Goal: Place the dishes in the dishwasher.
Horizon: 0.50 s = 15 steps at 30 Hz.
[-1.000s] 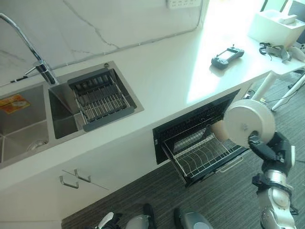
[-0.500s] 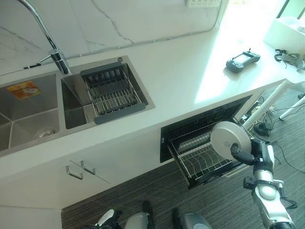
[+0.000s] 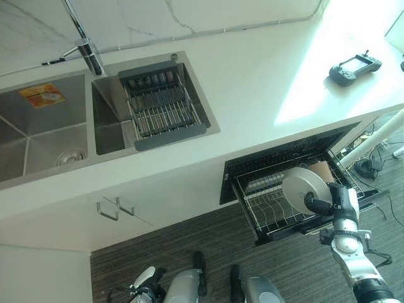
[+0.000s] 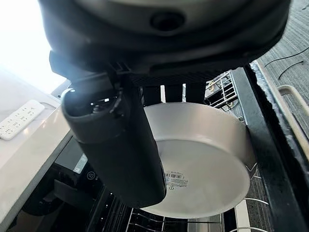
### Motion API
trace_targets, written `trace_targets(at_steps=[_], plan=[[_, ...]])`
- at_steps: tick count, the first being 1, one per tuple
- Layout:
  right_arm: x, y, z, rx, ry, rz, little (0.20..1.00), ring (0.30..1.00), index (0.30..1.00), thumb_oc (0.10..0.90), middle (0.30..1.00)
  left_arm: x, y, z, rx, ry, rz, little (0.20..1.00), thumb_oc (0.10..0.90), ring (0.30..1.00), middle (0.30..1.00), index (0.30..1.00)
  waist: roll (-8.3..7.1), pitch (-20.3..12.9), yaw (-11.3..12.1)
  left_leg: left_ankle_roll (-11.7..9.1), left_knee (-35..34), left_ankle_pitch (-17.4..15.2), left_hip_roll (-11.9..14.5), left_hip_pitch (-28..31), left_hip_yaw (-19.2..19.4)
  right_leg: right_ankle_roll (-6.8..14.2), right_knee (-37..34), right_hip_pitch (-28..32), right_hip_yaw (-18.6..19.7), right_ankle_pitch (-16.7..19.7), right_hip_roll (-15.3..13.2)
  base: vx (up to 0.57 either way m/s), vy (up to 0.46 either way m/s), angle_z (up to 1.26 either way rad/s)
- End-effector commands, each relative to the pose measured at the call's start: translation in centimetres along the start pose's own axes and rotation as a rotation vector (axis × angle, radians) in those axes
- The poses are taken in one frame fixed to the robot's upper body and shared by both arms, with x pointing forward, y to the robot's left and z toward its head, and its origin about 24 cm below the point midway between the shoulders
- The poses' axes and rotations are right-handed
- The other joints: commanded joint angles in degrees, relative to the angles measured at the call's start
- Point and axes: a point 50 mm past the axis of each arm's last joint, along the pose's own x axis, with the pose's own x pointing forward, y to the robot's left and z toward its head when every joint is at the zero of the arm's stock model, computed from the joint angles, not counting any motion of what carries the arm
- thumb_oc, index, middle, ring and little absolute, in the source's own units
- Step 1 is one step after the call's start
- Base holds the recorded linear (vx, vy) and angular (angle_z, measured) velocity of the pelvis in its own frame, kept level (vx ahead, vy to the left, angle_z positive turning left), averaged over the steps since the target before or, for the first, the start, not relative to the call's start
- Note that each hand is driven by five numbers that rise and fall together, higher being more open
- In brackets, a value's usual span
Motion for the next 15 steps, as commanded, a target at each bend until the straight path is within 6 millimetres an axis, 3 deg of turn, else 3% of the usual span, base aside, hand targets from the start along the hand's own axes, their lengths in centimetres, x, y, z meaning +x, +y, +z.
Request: trace_targets(at_steps=[1, 8, 15], plan=[[2.8, -3.2, 5.5, -0.055, -0.214, -0.153, 0.300, 0.300, 0.300, 0.400, 0.300, 0.2, 2.0, 0.0, 0.022, -0.023, 0.042, 0.900, 0.800, 0.900, 0.900, 0.900, 0.01, -1.9, 2.0, -0.2, 5.5, -15.3, -0.2, 3.4, -1.7, 3.6, -0.4, -0.8, -0.4, -2.7, -1.3, 0.01, 0.014, 0.40], [5.1, -4.3, 7.5, -0.177, -0.152, -0.369, 0.300, 0.300, 0.300, 0.400, 0.300, 0.6, 3.3, 1.4, 0.039, -0.070, 0.062, 0.900, 0.800, 0.900, 0.900, 0.900, 1.03, 0.8, 4.1, 0.2, 5.5, -14.6, -0.8, 1.7, -3.2, 3.6, -0.4, -1.9, -1.0, -1.8, -1.2, -0.01, 0.025, 0.16], [6.2, -5.0, 8.5, -0.158, -0.072, -0.556, 0.300, 0.300, 0.300, 0.400, 0.300, 0.8, 4.1, 2.9, 0.002, -0.130, 0.083, 0.900, 0.800, 0.900, 0.900, 0.900, 2.49, 3.9, 5.4, 0.6, 5.5, -13.6, -1.4, -0.5, -4.0, 3.4, -0.4, -3.7, -1.5, -1.0, -1.1, -0.03, 0.057, 0.04]])
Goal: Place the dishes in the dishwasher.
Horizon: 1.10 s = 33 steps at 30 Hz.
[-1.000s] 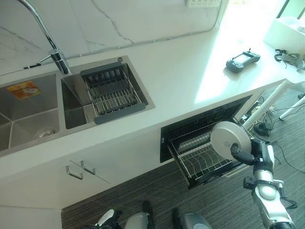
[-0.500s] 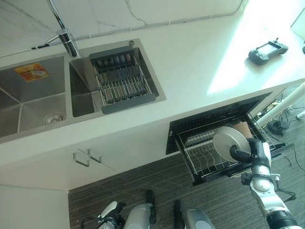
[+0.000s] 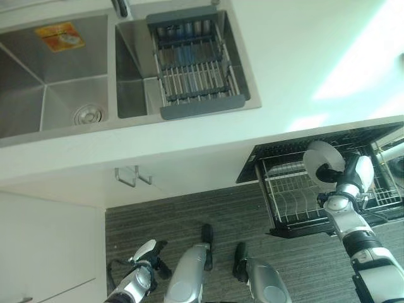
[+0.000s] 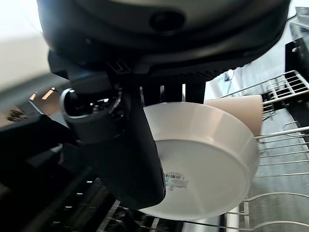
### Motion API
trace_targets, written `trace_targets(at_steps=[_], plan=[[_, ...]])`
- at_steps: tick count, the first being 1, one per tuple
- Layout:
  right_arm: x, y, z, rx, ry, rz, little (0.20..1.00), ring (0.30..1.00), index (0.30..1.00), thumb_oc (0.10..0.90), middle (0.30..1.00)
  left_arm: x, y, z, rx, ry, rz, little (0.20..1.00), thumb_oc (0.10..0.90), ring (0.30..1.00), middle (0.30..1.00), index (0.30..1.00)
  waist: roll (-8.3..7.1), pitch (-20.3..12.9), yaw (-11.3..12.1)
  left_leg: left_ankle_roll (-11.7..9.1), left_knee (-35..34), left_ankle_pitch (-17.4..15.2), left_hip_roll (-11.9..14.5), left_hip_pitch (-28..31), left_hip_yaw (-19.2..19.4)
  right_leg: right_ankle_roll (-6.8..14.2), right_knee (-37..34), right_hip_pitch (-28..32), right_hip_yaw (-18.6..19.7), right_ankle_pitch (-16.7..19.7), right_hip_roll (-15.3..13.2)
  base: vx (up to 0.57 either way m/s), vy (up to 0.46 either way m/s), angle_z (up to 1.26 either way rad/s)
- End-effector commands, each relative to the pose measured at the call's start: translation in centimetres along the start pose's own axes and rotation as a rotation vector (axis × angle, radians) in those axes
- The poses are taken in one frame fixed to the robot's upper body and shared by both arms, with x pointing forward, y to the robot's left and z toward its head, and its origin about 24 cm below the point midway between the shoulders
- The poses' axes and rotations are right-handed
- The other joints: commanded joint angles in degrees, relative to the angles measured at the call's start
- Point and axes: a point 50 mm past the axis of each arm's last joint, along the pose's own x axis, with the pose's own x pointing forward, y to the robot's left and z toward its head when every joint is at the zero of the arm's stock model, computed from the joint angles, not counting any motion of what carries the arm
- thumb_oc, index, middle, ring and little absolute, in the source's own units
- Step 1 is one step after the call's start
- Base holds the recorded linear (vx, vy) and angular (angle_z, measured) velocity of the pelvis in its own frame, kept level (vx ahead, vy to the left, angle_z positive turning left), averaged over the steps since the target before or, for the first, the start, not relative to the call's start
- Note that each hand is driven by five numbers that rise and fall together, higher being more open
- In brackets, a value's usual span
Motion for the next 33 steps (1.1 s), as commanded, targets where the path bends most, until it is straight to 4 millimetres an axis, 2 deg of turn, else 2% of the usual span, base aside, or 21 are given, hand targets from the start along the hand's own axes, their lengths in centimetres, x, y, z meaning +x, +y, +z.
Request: trace_targets(at_steps=[1, 6, 13, 19, 23, 25, 26, 27, 28, 33], plan=[[1.8, -4.0, 2.3, 0.007, -0.090, -0.287, 0.300, 0.300, 0.300, 0.400, 0.300, -0.8, -1.2, -1.5, -0.035, 0.012, -0.008, 0.900, 0.800, 0.900, 0.900, 0.900, 0.21, -4.7, 0.5, -0.6, 4.0, -13.9, 0.3, 2.8, -1.5, 2.2, -0.9, -1.7, 1.2, -1.2, 0.4, -0.03, 0.047, 0.04], [1.8, -4.5, 2.7, -0.032, -0.082, -0.427, 0.300, 0.300, 0.300, 0.400, 0.300, -0.7, -1.0, 0.0, -0.053, -0.071, 0.019, 0.900, 0.800, 0.900, 0.900, 0.900, 0.95, -2.8, 0.8, -0.5, 4.0, -13.3, 0.2, 1.4, -1.6, 2.1, -0.9, -3.1, 1.2, -0.7, 0.6, -0.02, 0.064, 0.02], [1.6, -4.1, 4.3, -0.063, -0.147, -0.535, 0.300, 0.300, 0.300, 0.400, 0.300, -0.2, -0.8, 1.7, -0.122, -0.094, 0.016, 0.900, 0.800, 0.900, 0.900, 0.900, 1.85, 0.5, 0.8, -0.4, 4.0, -11.9, 0.6, -1.5, -1.4, 1.7, -0.9, -6.2, 1.4, 0.5, 1.2, -0.05, 0.059, -0.03], [1.0, -4.1, 5.9, -0.136, -0.253, -0.674, 0.300, 0.300, 0.300, 0.400, 0.300, 0.0, -0.9, 3.2, -0.125, -0.130, 0.032, 0.900, 0.800, 0.900, 0.900, 0.900, 2.73, 0.7, 0.6, -0.5, 4.0, -10.8, 0.8, -5.8, -1.2, 1.5, -0.9, -10.5, 1.4, 1.3, 1.5, -0.05, 0.017, -0.01], [0.8, -3.3, 6.0, -0.153, -0.275, -0.648, 0.300, 0.300, 0.300, 0.400, 0.300, 0.1, -0.9, 3.9, -0.144, -0.142, 0.036, 0.900, 0.800, 0.900, 0.900, 0.900, 3.18, 0.7, 0.3, -0.7, 4.0, -10.3, 0.8, -7.5, -1.2, 1.5, -0.9, -12.4, 1.6, 1.7, 1.4, -0.02, 0.007, -0.01], [0.3, -2.3, 6.0, -0.155, -0.294, -0.613, 0.300, 0.300, 0.300, 0.400, 0.300, 0.2, -1.0, 4.6, -0.157, -0.163, 0.045, 0.900, 0.800, 0.900, 0.900, 0.900, 3.57, 0.7, 0.0, -0.9, 4.0, -9.9, 0.9, -8.8, -1.0, 1.4, -0.9, -13.9, 1.7, 2.0, 1.4, -0.02, 0.010, -0.02], [0.0, -1.7, 5.9, -0.159, -0.309, -0.592, 0.439, 0.439, 0.439, 0.493, 0.439, 0.2, -1.0, 5.1, -0.157, -0.182, 0.051, 0.900, 0.800, 0.900, 0.900, 0.900, 3.80, 0.7, -0.1, -1.0, 4.0, -9.8, 1.0, -9.5, -0.9, 1.4, -0.9, -14.7, 1.7, 2.2, 1.3, -0.03, 0.009, -0.07], [-0.2, -1.3, 6.0, -0.165, -0.328, -0.576, 0.533, 0.533, 0.533, 0.555, 0.533, 0.3, -0.9, 5.3, -0.156, -0.191, 0.053, 0.900, 0.800, 0.900, 0.900, 0.900, 3.95, 0.7, -0.2, -1.1, 4.0, -9.6, 1.1, -10.0, -0.7, 1.3, -0.9, -15.2, 1.7, 2.3, 1.2, -0.03, 0.008, -0.09], [-0.4, -0.9, 6.1, -0.176, -0.349, -0.551, 0.900, 0.900, 0.900, 0.800, 0.900, 0.3, -0.9, 5.6, -0.156, -0.198, 0.054, 0.900, 0.800, 0.900, 0.900, 0.900, 4.08, 0.7, -0.2, -1.2, 4.0, -9.5, 1.1, -10.5, -0.6, 1.3, -0.9, -15.7, 1.7, 2.4, 1.2, -0.03, 0.002, -0.07], [-1.0, 1.9, 7.0, -0.014, -0.347, -0.238, 0.900, 0.900, 0.900, 0.800, 0.900, 0.2, -0.8, 6.4, -0.173, -0.218, 0.057, 0.900, 0.800, 0.900, 0.900, 0.900, 4.62, 0.7, -0.3, -1.6, 4.0, -9.0, 1.3, -12.2, -0.2, 1.2, -0.9, -17.6, 1.3, 2.6, 0.8, -0.03, 0.005, -0.06]])
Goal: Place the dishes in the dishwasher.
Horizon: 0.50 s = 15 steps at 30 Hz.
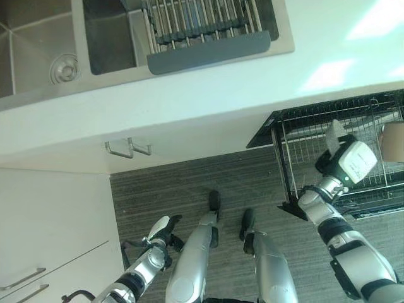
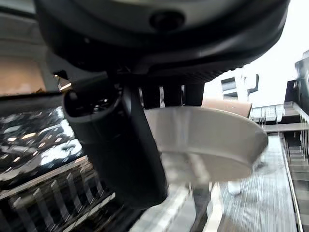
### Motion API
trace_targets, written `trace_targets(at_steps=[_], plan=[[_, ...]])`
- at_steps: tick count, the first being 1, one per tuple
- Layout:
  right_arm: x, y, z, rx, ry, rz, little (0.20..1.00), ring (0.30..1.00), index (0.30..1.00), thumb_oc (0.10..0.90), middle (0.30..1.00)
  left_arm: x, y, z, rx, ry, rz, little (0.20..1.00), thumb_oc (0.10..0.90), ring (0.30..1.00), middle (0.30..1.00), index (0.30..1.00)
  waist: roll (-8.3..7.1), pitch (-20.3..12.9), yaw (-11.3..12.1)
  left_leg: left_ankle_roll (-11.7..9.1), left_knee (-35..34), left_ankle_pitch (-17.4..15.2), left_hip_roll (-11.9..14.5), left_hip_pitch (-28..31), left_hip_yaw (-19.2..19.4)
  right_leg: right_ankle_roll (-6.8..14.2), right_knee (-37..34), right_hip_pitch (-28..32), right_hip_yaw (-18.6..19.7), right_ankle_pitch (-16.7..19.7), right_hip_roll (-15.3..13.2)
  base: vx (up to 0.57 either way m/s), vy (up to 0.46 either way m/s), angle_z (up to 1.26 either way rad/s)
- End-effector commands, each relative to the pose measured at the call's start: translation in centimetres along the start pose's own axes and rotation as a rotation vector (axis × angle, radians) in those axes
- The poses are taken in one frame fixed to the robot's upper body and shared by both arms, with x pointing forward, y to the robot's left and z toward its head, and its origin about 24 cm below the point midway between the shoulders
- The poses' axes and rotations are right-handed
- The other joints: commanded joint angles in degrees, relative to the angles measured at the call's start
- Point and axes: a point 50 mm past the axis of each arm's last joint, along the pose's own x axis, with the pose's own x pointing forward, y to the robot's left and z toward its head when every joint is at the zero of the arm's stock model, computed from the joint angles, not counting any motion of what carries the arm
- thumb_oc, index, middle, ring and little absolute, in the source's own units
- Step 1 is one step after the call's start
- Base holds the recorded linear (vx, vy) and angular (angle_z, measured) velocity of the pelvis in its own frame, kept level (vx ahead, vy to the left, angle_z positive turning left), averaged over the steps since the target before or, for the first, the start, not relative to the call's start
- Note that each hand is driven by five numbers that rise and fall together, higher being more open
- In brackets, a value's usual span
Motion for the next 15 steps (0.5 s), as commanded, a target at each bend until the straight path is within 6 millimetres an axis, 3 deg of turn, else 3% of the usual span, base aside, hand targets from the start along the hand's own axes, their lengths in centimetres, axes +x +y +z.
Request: trace_targets(at_steps=[1, 5, 8, 15], plan=[[3.0, -1.5, 1.3, 0.139, -0.071, 0.058, 0.900, 0.900, 0.900, 0.800, 0.900, -0.5, -2.2, 1.2, -0.092, -0.034, -0.020, 0.900, 0.800, 0.900, 0.900, 0.900, 3.33, -1.2, -0.4, -2.0, 7.7, -14.5, 1.2, 0.7, -1.5, 1.1, -4.8, -0.3, -0.5, 0.6, 1.3, 0.00, 0.000, 0.00], [2.1, 0.4, 2.5, 0.226, -0.069, 0.341, 0.900, 0.900, 0.900, 0.800, 0.900, -0.4, -1.8, 1.4, -0.077, -0.041, -0.022, 0.900, 0.800, 0.900, 0.900, 0.900, 3.35, -1.2, -0.2, -2.4, 7.7, -14.2, 1.6, 0.4, -0.9, 1.0, -4.8, -0.6, -1.0, 0.8, 1.0, -0.01, 0.000, 0.01], [1.2, 1.6, 2.2, 0.348, 0.055, 0.522, 0.900, 0.900, 0.900, 0.800, 0.900, -0.3, -1.2, 1.5, -0.062, -0.036, -0.024, 0.900, 0.800, 0.900, 0.900, 0.900, 3.11, -1.2, -0.2, -2.6, 7.7, -14.2, 1.9, 0.8, -0.3, 1.0, -4.8, -0.3, -1.4, 0.9, 0.7, 0.00, 0.000, 0.00], [0.9, 1.9, 2.6, 0.375, 0.062, 0.549, 0.900, 0.900, 0.900, 0.800, 0.900, -0.4, -1.5, 1.1, -0.046, -0.010, -0.029, 0.900, 0.800, 0.900, 0.900, 0.900, 3.12, -1.2, -0.5, -2.5, 7.7, -14.6, 2.1, 2.3, -0.2, 1.1, -4.8, 0.8, -1.1, 0.9, 0.9, 0.00, 0.000, -0.01]])
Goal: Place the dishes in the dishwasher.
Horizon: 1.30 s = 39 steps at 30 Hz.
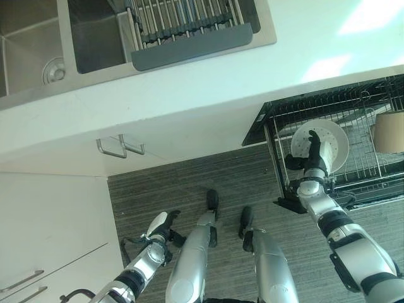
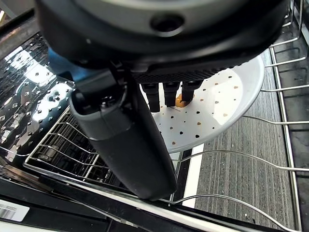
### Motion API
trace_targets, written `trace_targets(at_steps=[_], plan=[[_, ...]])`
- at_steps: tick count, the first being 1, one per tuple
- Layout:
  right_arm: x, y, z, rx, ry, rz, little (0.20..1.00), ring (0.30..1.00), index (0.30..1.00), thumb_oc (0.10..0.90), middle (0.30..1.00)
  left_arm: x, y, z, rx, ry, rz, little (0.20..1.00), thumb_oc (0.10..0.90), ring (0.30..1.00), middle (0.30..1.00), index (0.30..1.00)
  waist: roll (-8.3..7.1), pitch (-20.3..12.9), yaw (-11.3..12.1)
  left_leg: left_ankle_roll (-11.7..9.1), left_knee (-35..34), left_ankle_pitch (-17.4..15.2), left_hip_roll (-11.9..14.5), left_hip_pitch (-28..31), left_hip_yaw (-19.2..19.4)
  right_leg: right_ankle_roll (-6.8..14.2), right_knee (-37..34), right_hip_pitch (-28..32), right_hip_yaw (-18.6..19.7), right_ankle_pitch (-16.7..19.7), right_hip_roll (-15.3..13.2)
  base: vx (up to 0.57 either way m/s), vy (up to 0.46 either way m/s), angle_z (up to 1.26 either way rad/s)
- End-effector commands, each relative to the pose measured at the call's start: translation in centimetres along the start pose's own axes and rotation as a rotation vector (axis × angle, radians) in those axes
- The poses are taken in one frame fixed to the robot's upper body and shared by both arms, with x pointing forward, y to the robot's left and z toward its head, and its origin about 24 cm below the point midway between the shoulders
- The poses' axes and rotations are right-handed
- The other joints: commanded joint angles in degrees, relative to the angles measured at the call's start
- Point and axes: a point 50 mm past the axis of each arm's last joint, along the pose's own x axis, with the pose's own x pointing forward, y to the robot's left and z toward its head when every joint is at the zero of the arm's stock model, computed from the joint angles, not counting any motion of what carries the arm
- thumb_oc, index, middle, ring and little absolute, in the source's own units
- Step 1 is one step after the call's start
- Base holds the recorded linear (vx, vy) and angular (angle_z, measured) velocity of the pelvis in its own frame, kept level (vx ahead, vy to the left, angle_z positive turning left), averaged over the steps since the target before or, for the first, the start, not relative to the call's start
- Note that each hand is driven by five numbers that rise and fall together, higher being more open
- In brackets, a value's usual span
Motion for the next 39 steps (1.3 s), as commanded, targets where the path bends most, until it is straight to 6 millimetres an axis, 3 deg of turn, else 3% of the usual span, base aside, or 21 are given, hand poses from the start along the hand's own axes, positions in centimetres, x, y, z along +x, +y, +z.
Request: trace_targets(at_steps=[1, 4, 9, 10, 13, 16, 22, 27, 29, 32, 33, 36, 38, 39], plan=[[-0.2, 0.9, 1.7, 0.087, -0.059, 0.053, 0.900, 0.900, 0.900, 0.800, 0.900, -0.6, -2.3, 0.5, -0.009, -0.021, -0.060, 0.900, 0.800, 0.900, 0.900, 0.900, 2.71, -1.2, 0.2, -1.6, 8.6, -15.9, 1.3, 1.7, -0.1, 2.1, -5.7, 1.0, -0.6, 0.5, 0.4, 0.02, 0.002, -0.03], [-0.2, 0.4, 2.6, 0.165, -0.093, -0.031, 0.900, 0.900, 0.900, 0.800, 0.900, -0.7, -2.6, 0.0, -0.014, -0.004, -0.063, 0.900, 0.800, 0.900, 0.900, 0.900, 2.72, -1.2, 0.0, -1.5, 8.6, -16.2, 1.5, 2.6, 0.3, 2.0, -5.7, 1.7, -0.5, 0.4, 0.3, 0.01, 0.001, -0.01], [-0.7, -1.0, 3.9, 0.487, -0.118, -0.181, 0.900, 0.900, 0.900, 0.800, 0.900, -1.2, -3.3, -1.1, -0.023, 0.044, -0.055, 0.900, 0.800, 0.900, 0.900, 0.900, 2.33, -1.2, -1.1, -1.6, 8.6, -17.0, 1.9, 4.9, 0.8, 2.0, -5.7, 3.9, 0.2, -0.3, 0.6, 0.03, 0.000, -0.05], [-1.6, -1.5, 4.7, 0.680, -0.164, -0.234, 0.900, 0.900, 0.900, 0.800, 0.900, -1.4, -3.7, -1.7, -0.020, 0.064, -0.055, 0.900, 0.800, 0.900, 0.900, 0.900, 2.04, -1.2, -1.9, -1.7, 8.6, -17.5, 1.9, 6.6, 1.0, 1.8, -5.7, 5.6, 0.7, -0.9, 0.8, 0.06, -0.023, -0.01], [-3.6, -2.4, 4.9, 0.813, -0.247, -0.358, 0.900, 0.900, 0.900, 0.800, 0.900, -1.7, -4.0, -2.8, -0.033, 0.109, -0.045, 0.900, 0.800, 0.900, 0.900, 0.900, 1.46, -1.2, -3.3, -1.7, 8.6, -18.3, 2.1, 9.2, 1.5, 1.8, -5.7, 8.3, 1.1, -1.7, 1.0, 0.02, -0.062, -0.03], [-5.5, -3.3, 3.9, 0.870, -0.314, -0.426, 0.900, 0.900, 0.900, 0.800, 0.900, -2.3, -4.4, -4.1, -0.051, 0.149, -0.028, 0.900, 0.800, 0.900, 0.900, 0.900, 1.05, -1.9, -4.5, -1.7, 8.6, -19.3, 2.0, 12.2, 1.8, 1.8, -5.7, 11.6, 1.2, -2.9, 1.0, 0.00, -0.090, -0.01], [-9.1, -4.2, 3.4, 0.922, -0.489, -0.455, 0.900, 0.900, 0.900, 0.800, 0.900, -3.8, -5.5, -6.1, -0.055, 0.171, -0.034, 0.900, 0.800, 0.900, 0.900, 0.900, 0.39, -6.7, -5.7, -1.5, 8.6, -20.6, 1.5, 16.6, 2.0, 1.5, -5.7, 16.5, 1.6, -4.6, 0.8, 0.05, -0.092, -0.07], [-10.8, -5.7, 3.3, 0.959, -0.570, -0.499, 0.900, 0.900, 0.900, 0.800, 0.900, -5.1, -6.5, -8.0, -0.056, 0.229, -0.081, 0.900, 0.800, 0.900, 0.900, 0.900, -0.04, -9.9, -6.6, -1.2, 8.6, -21.5, 1.4, 19.1, 2.6, 1.4, -5.7, 18.9, 2.0, -5.7, 1.0, 0.09, -0.069, -0.07], [-10.3, -6.8, 1.4, 1.120, -0.413, -0.535, 0.900, 0.900, 0.900, 0.800, 0.900, -5.8, -6.9, -9.1, -0.098, 0.282, -0.101, 0.900, 0.800, 0.900, 0.900, 0.900, -0.42, -11.2, -7.2, -1.1, 8.6, -22.1, 1.7, 20.1, 3.2, 1.3, -5.7, 19.7, 2.4, -6.2, 1.1, 0.07, -0.047, -0.05], [-10.8, -9.2, -0.2, 1.191, -0.432, -0.645, 0.900, 0.900, 0.900, 0.800, 0.900, -6.7, -7.3, -10.6, -0.168, 0.360, -0.111, 0.900, 0.800, 0.900, 0.900, 0.900, -1.16, -12.5, -8.0, -1.1, 8.6, -22.5, 2.2, 20.9, 3.9, 1.5, -5.7, 20.1, 2.4, -6.7, 1.3, 0.08, -0.064, -0.12], [-11.6, -11.5, -0.7, 1.068, -0.510, -0.801, 0.900, 0.900, 0.900, 0.800, 0.900, -7.3, -7.5, -11.6, -0.209, 0.408, -0.108, 0.900, 0.800, 0.900, 0.900, 0.900, -1.90, -13.3, -8.7, -1.1, 8.6, -22.9, 2.5, 21.3, 4.4, 1.8, -5.7, 20.3, 2.4, -6.8, 1.4, 0.08, -0.080, -0.15], [-12.1, -13.3, -3.0, 0.913, -0.375, -1.050, 0.900, 0.900, 0.900, 0.800, 0.900, -7.7, -7.5, -12.2, -0.249, 0.449, -0.099, 0.900, 0.800, 0.900, 0.900, 0.900, -2.55, -14.0, -9.4, -1.1, 8.6, -23.4, 2.8, 21.7, 5.1, 2.1, -5.7, 20.3, 2.4, -7.1, 1.6, 0.06, -0.067, -0.16], [-12.9, -15.0, -7.1, 0.738, -0.159, -1.270, 0.900, 0.900, 0.900, 0.800, 0.900, -8.0, -7.6, -12.8, -0.289, 0.485, -0.093, 0.900, 0.800, 0.900, 0.900, 0.900, -3.03, -14.5, -10.1, -0.9, 8.6, -23.8, 3.2, 22.0, 5.8, 2.2, -5.7, 20.2, 2.4, -7.2, 1.7, 0.05, -0.074, -0.14], [-13.9, -16.0, -10.5, 0.643, 0.004, -1.376, 0.900, 0.900, 0.900, 0.800, 0.900, -8.1, -7.6, -13.0, -0.301, 0.503, -0.091, 0.900, 0.800, 0.900, 0.900, 0.900, -3.27, -14.8, -10.6, -0.7, 8.6, -24.1, 3.3, 22.3, 6.1, 2.3, -5.7, 20.3, 2.4, -7.1, 1.8, 0.06, -0.087, -0.13]])
